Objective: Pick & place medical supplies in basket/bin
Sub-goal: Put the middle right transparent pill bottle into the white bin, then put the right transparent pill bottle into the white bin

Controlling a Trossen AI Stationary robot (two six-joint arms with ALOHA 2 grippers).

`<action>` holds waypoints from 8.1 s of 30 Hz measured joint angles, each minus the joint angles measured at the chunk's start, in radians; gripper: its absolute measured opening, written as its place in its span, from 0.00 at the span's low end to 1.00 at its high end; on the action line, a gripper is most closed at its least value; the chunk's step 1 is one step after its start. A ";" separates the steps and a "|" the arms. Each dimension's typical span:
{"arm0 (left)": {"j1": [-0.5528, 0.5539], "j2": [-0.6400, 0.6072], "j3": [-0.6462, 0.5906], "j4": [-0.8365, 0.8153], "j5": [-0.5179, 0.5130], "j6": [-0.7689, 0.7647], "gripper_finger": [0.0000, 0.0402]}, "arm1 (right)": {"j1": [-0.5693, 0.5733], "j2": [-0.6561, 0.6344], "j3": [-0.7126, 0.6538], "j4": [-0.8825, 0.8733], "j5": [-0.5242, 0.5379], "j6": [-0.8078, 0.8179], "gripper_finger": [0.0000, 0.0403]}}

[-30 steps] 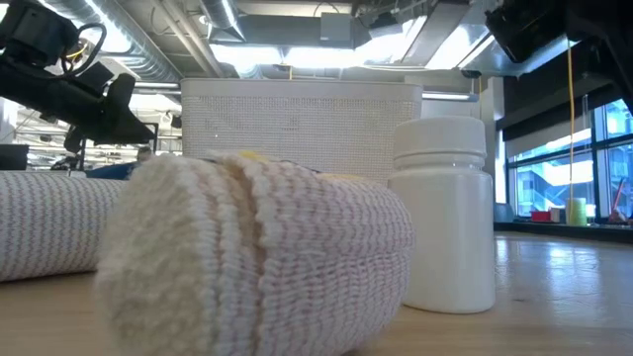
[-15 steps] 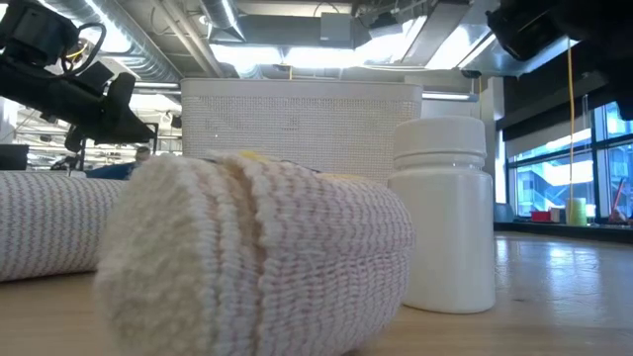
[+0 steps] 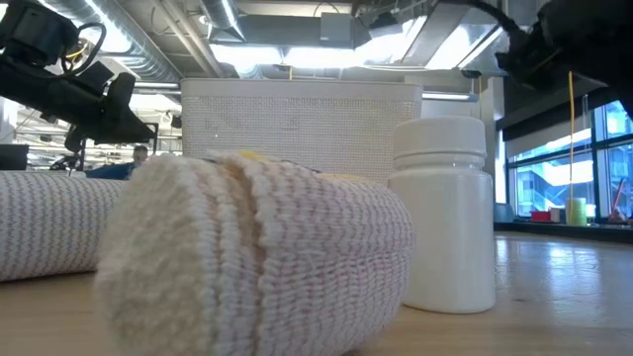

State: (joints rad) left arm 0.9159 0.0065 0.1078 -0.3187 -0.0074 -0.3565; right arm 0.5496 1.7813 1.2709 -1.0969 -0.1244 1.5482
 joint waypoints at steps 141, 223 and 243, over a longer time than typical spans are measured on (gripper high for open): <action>0.000 0.000 0.000 0.000 -0.053 -0.024 0.18 | -0.557 0.144 0.964 -0.437 0.110 -1.168 0.60; 0.000 0.000 0.000 -0.006 0.053 -0.076 0.18 | -0.172 0.153 0.491 0.093 0.069 -1.031 0.36; 0.000 0.000 0.000 -0.006 0.052 -0.076 0.18 | -0.815 0.160 0.952 0.034 0.191 -1.431 0.37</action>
State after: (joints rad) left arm 0.9161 0.0065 0.1078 -0.3248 0.0450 -0.4324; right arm -0.2649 1.9410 2.2231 -1.0625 0.0667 0.1173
